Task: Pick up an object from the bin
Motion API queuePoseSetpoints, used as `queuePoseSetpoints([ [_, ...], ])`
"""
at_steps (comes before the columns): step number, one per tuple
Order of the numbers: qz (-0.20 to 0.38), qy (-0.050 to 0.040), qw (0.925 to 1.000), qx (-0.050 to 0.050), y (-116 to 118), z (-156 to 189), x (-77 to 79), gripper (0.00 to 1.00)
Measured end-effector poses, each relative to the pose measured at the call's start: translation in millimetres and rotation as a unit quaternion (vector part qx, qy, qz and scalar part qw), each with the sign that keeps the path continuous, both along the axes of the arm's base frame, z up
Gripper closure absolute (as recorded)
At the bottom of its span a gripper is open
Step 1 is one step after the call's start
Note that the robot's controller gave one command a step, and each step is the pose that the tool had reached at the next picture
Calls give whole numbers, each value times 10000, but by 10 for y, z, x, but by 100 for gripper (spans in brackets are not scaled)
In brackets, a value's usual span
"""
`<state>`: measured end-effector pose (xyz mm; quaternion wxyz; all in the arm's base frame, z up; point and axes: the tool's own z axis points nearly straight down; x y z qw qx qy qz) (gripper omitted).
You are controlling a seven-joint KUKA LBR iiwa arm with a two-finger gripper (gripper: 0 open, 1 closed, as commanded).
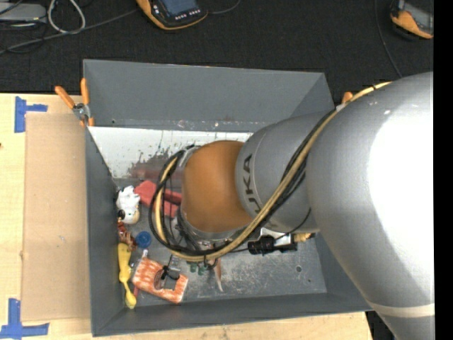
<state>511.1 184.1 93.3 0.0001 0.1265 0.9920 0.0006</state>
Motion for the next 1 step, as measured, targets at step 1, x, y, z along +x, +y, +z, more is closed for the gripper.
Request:
queuePoseSetpoints([
  [1,264,21,9996,-4,-583,-91,-87,0],
])
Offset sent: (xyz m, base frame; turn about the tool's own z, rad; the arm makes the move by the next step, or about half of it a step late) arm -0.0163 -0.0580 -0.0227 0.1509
